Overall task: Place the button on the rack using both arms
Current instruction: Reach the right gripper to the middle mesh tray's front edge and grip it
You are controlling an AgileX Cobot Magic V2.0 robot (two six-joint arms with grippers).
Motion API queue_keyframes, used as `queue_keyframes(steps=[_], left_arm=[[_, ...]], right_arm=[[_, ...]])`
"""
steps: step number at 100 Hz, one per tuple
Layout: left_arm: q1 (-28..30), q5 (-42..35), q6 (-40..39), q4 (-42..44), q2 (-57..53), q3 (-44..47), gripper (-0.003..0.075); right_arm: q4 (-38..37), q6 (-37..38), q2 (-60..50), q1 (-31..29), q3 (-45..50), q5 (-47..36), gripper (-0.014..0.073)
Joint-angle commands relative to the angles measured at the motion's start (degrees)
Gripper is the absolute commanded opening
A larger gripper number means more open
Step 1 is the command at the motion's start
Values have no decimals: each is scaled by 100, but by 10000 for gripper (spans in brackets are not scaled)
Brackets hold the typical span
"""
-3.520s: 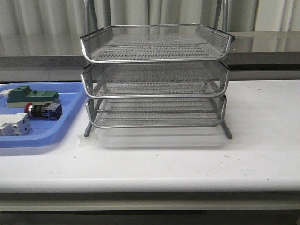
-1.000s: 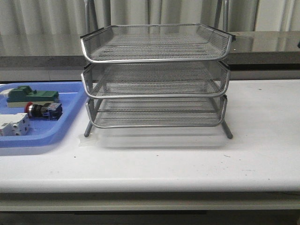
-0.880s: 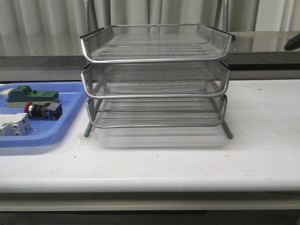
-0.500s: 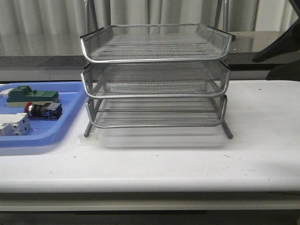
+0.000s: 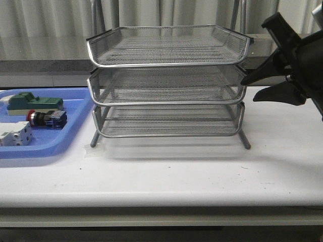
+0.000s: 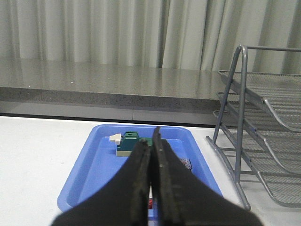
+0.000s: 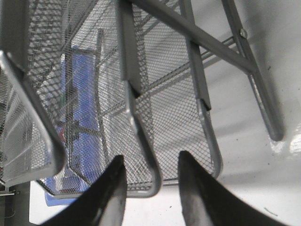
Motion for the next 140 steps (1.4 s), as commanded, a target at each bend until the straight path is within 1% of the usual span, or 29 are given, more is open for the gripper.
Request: queue_keyframes(steps=[1,22,56,64,80,89,114,140], left_arm=[[11,-439,-39,-37,-177,254,-20],[11,-439,-39,-37,-177,254,-20],[11,-439,-39,-37,-177,254,-20],[11,-439,-39,-37,-177,254,-20],[11,-439,-39,-37,-177,254,-20],[11,-439,-39,-37,-177,254,-20],[11,-439,-39,-37,-177,254,-20],[11,-439,-39,-37,-177,254,-20]], right_arm=[[330,-100,-31,-22,-258,387,286],[330,-110,382,9,-559,657,286],[337,-131,708,305,-764,571,281],[337,-131,715,313,-764,531,240],[314,-131,734,313,-764,529,94],[295,-131,734,313,-764,536,50],[229,-131,734,313,-642,541,43],[-56,-146,632,313,-36,591,43]])
